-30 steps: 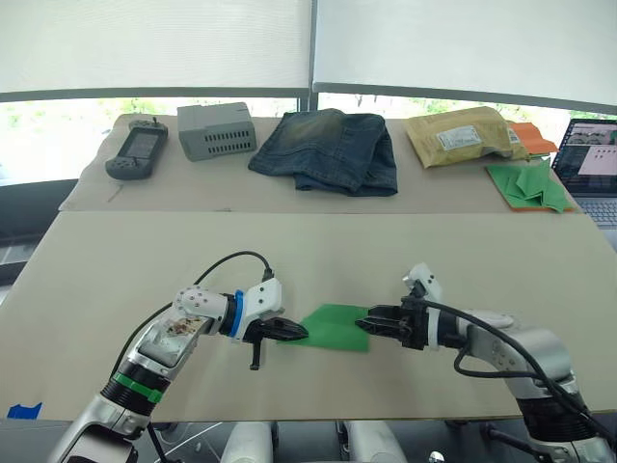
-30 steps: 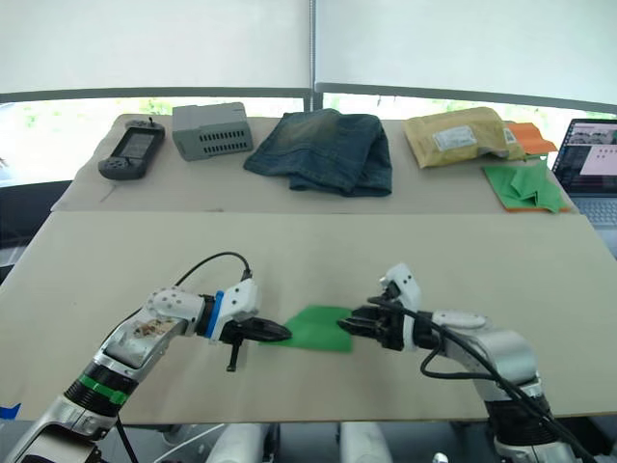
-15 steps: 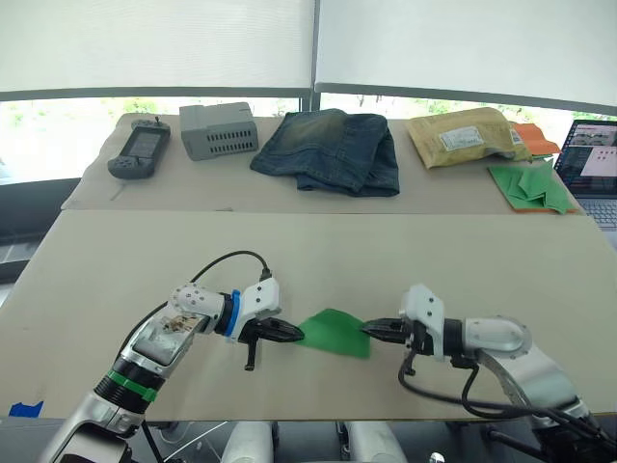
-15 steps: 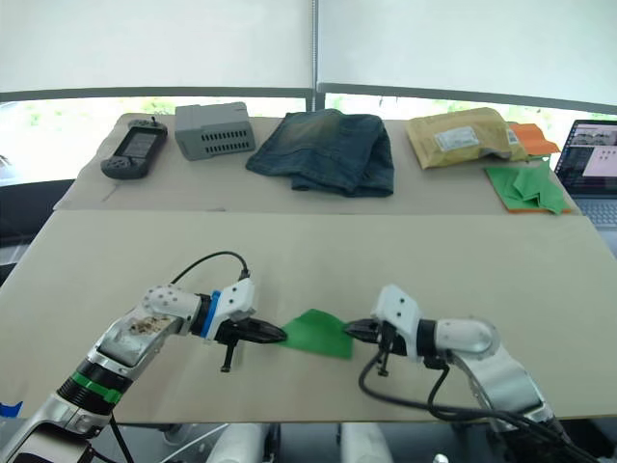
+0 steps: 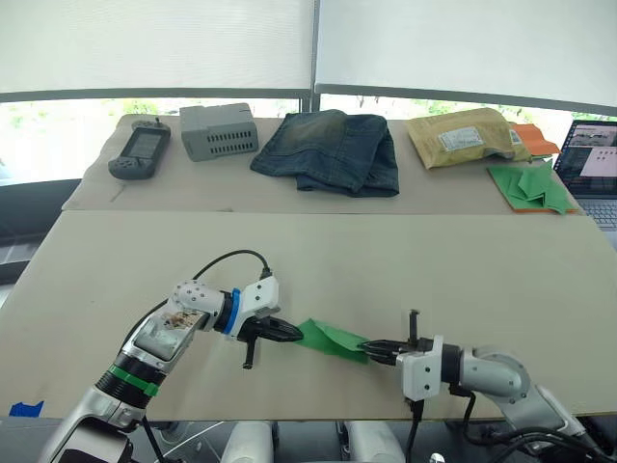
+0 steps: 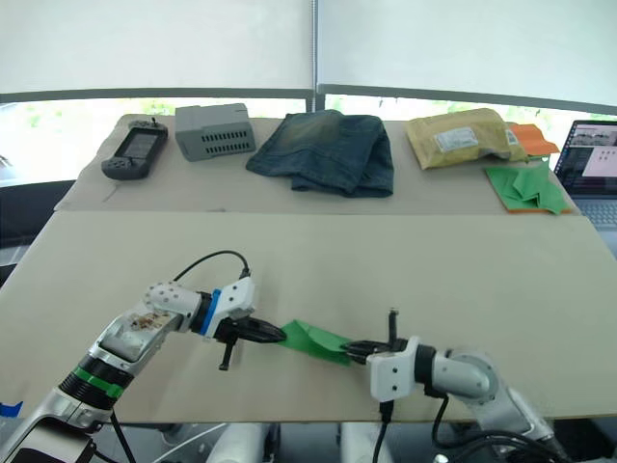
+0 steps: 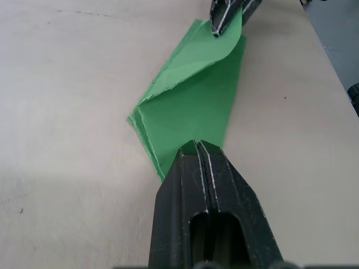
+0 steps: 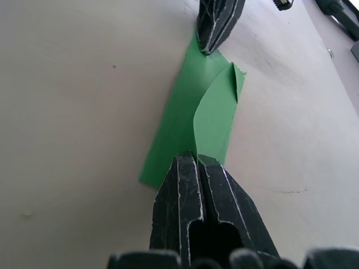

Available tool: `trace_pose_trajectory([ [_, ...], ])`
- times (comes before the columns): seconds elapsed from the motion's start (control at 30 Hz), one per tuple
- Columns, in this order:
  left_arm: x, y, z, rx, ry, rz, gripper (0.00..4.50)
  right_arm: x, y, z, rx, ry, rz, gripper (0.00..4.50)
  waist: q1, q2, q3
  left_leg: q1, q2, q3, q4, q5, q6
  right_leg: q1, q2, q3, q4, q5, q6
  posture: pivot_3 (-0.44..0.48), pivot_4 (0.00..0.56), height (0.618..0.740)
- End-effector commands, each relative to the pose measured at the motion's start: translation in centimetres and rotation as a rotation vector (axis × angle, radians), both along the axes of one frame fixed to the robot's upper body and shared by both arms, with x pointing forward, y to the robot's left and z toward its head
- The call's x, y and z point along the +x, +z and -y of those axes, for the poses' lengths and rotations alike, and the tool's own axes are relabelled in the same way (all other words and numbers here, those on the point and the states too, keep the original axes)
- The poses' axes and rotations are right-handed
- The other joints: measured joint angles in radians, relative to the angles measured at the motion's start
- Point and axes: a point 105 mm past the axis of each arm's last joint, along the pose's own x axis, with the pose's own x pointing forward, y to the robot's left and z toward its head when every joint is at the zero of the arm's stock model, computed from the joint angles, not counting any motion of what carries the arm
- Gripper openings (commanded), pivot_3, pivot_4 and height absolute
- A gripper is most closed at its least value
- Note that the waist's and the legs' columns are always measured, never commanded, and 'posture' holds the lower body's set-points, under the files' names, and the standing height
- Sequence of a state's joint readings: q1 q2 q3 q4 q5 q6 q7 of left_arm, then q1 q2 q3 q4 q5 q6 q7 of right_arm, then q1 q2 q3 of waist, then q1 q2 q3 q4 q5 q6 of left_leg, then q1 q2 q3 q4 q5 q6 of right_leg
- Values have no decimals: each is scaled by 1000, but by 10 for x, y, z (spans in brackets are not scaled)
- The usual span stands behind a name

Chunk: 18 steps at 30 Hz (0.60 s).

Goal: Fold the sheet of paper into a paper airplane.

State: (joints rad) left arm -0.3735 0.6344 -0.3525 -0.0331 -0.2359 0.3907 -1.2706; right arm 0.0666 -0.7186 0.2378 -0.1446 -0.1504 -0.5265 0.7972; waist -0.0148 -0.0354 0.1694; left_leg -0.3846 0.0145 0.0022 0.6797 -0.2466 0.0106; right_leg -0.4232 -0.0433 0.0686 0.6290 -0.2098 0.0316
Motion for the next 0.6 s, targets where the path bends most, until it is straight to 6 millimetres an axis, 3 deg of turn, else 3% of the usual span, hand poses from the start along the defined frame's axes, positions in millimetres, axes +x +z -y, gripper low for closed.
trace_pose_trajectory([
  [0.03,-2,-8,-6,40,16,-22,0,-4,-8,-1,-17,7,-18,19,0,0,0,0,0,0,0,0,0,0,0,0,0,0,0,0,150,728],
  [0.13,0,-5,-5,25,29,-24,0,1,-17,3,-66,-10,3,19,0,0,0,1,0,0,0,0,0,0,0,0,0,0,-1,0,150,728],
  [0.4,29,41,10,-229,163,-39,0,2,-24,2,-79,-21,4,19,-3,-1,-1,3,0,0,0,0,0,2,1,0,2,-1,-1,0,150,728],
  [0.6,21,38,31,-245,96,-77,0,1,-29,1,-90,-29,-7,19,-11,-2,-1,3,0,0,0,0,0,2,1,0,2,0,-1,0,150,728],
])
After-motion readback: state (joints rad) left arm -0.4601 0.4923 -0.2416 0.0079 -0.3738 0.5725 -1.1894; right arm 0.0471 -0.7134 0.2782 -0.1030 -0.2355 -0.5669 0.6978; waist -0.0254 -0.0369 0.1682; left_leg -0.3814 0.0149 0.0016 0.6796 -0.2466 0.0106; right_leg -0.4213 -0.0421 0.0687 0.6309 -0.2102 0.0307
